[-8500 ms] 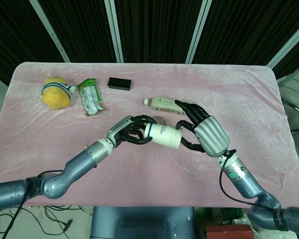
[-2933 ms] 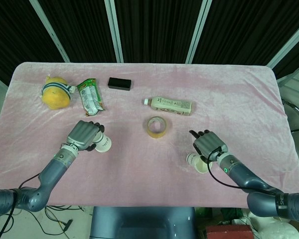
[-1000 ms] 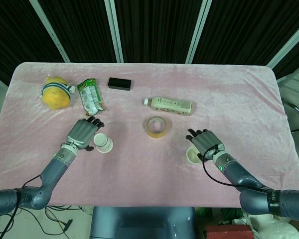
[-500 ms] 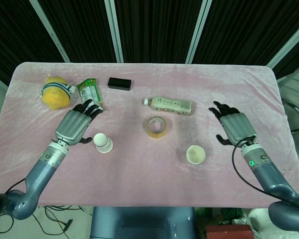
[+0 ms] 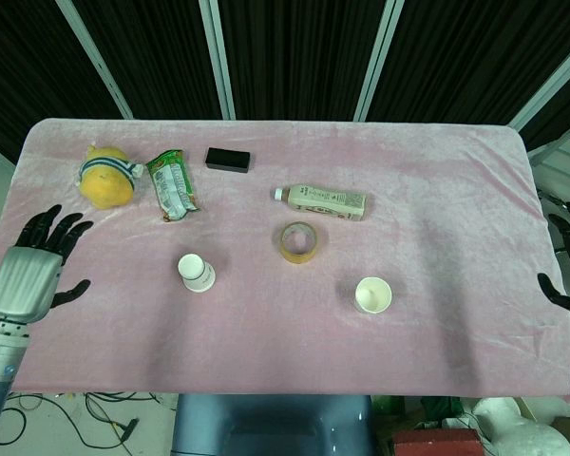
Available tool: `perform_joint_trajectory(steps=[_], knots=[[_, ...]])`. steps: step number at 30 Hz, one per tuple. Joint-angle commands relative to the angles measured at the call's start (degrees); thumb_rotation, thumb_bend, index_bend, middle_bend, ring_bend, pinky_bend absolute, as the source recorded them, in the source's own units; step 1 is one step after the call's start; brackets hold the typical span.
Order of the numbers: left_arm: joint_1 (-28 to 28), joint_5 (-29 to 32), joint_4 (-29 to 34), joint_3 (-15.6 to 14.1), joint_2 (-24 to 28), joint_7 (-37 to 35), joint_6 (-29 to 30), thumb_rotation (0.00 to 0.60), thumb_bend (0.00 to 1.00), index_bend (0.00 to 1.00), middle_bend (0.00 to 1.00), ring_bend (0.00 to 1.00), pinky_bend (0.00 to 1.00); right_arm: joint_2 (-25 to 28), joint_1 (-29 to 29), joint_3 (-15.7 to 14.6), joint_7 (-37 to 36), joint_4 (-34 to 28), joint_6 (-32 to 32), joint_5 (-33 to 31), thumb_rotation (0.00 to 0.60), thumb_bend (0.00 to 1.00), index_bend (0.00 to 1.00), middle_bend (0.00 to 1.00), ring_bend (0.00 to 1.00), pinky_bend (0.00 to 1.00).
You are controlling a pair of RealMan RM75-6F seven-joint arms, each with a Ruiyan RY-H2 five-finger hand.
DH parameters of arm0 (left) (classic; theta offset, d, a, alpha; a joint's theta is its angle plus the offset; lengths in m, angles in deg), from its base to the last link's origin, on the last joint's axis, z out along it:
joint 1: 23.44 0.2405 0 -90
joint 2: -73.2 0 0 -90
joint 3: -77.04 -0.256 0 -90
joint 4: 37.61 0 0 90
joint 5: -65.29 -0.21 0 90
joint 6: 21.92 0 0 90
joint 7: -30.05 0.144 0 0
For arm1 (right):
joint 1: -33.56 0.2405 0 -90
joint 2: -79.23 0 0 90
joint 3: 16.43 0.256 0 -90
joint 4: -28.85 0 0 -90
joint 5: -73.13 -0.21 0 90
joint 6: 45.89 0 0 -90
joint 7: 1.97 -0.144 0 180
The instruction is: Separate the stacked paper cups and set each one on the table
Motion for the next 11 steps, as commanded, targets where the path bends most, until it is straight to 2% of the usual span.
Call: perform_joint_trajectory(steps=[1, 7, 11], knots=[[7.0, -4.3, -7.4, -3.5, -0.2, -9.6, 6.5, 0.6, 0.13, 0.17, 0.14, 0.01, 0.11, -2.7, -6.8, -1.9, -1.6, 3.7, 6.2, 3.2, 0.6, 0.24, 0.13, 0.0, 0.09, 0.18], [12.6, -5.0, -16.1, -4.6, -2.4, -19.6, 8.4, 0.6, 0.13, 0.17, 0.14, 0.01, 0.09, -4.4, -13.7, -4.0, -3.9, 5.9, 11.1, 7.8, 0.6, 0.24, 0.13, 0.0, 0.09, 0.18], [14.1, -5.0, -20.3, -3.7, -3.8, -24.1, 8.3, 0.6, 0.13, 0.17, 0.14, 0.01, 0.08, -4.7, -16.2, -4.4, -4.6, 5.9, 11.8, 9.6, 0.6, 0.24, 0.13, 0.0, 0.09, 0.18]])
